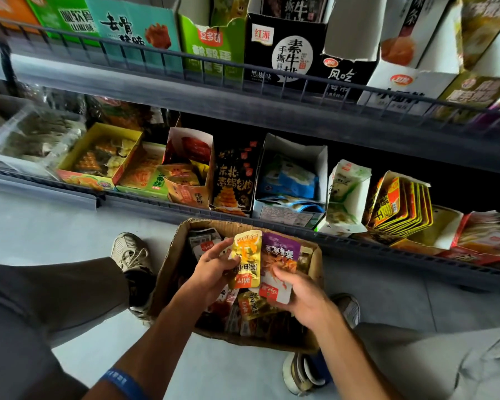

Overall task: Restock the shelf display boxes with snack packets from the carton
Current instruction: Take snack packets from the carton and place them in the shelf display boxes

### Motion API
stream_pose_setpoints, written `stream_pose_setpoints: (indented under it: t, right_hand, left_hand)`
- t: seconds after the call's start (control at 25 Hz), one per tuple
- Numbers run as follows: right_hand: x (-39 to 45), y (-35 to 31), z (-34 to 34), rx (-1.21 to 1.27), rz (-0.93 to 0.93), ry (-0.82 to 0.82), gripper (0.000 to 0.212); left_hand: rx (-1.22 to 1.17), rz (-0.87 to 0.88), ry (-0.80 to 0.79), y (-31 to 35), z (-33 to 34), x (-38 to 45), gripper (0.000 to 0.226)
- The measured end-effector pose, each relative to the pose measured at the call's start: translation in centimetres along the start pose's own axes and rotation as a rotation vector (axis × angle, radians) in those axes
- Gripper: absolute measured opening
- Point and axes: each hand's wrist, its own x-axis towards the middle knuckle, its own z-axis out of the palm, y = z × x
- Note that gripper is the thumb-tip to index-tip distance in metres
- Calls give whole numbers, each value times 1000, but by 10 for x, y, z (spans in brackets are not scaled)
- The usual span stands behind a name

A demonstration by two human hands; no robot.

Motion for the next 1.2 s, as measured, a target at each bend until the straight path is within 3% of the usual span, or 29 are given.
stream_pose_setpoints:
  t: [0.32,0.44,0.56,0.72,0.76,0.88,1.0,1.04,1.16,1.2]
  right_hand:
    - [0,-6,16,-47,-88,-29,29]
    - [-3,-2,18,-283,-208,1,47]
    - [-6,-4,16,-326,-207,-6,60]
    - [-16,-16,18,-512,-341,-47,31]
    - [-19,-18,21,-577,-366,-54,33]
    - [-17,-13,28,-728,-288,-50,78]
    - [-17,-17,33,-545,-312,-47,77]
    - [-17,-20,32,-399,-312,-24,69]
    - [-19,-31,29,-121,-389,193,5]
    - [-21,-37,28,-91,-419,267,11]
  left_hand:
    - [287,-5,-48,-4,10,-6,34]
    - [340,8,-94,-2,14,-9,28]
    - [412,-61,-140,-3,17,-10,37]
    - [188,-73,-239,-5,21,-12,44]
    - [142,-38,-259,-4,24,-13,45]
    - [153,75,-175,-1,37,-14,51]
    - [7,102,-70,3,40,-11,43]
    - [-67,90,-81,6,40,-12,39]
    - [-94,39,-104,17,48,-16,27]
    - [-76,24,-90,20,52,-17,25]
